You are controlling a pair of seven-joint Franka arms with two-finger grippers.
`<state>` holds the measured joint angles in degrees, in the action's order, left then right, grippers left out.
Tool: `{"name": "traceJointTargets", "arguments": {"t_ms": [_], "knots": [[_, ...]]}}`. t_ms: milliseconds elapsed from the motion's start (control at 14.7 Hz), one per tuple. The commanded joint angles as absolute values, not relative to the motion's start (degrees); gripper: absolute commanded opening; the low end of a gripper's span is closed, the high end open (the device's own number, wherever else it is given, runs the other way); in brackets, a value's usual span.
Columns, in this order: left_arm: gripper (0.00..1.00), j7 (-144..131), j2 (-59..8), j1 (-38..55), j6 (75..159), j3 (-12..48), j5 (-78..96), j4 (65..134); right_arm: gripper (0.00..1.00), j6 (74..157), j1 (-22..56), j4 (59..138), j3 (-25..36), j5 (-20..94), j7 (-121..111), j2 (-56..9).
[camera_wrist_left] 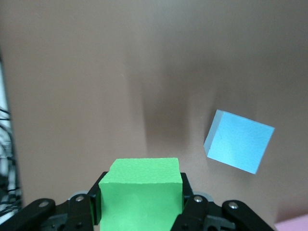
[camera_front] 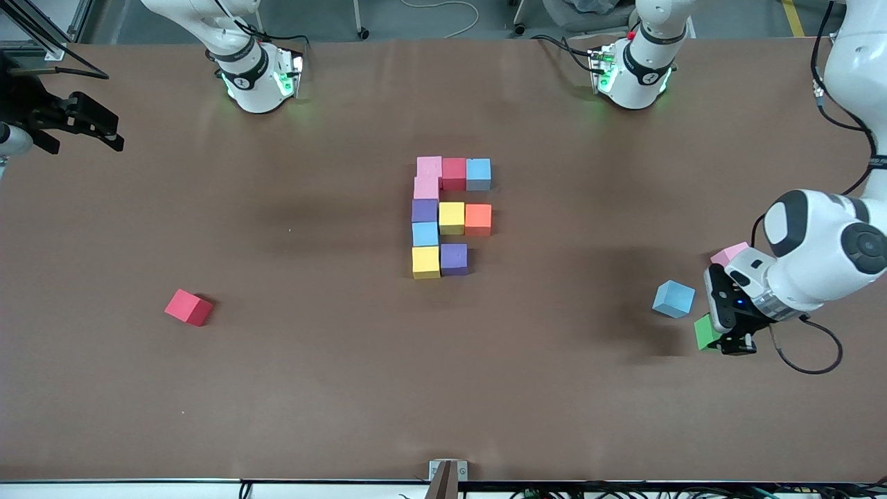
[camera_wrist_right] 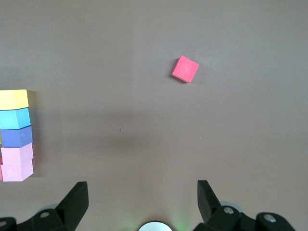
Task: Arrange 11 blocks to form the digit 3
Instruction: 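Carry the green block to the cluster with the left gripper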
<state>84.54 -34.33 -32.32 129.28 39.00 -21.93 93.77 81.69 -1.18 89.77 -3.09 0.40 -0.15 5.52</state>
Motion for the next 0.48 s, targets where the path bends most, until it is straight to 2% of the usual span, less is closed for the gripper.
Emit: {"name": "traceJointTargets", "arguments": {"t_ms": [0, 409], "knots": [[0.14, 79.04, -34.19, -24.37, 122.44, 38.58, -25.03, 88.42, 1.00, 81.83, -1.58, 90.44, -3.60, -0.62, -0.79, 5.98], [0.14, 67.34, -35.85, -11.54, 121.29, 38.76, -27.07, 88.51, 1.00, 81.74, -1.50, 90.53, -3.60, -0.53, -0.79, 5.98]]}}
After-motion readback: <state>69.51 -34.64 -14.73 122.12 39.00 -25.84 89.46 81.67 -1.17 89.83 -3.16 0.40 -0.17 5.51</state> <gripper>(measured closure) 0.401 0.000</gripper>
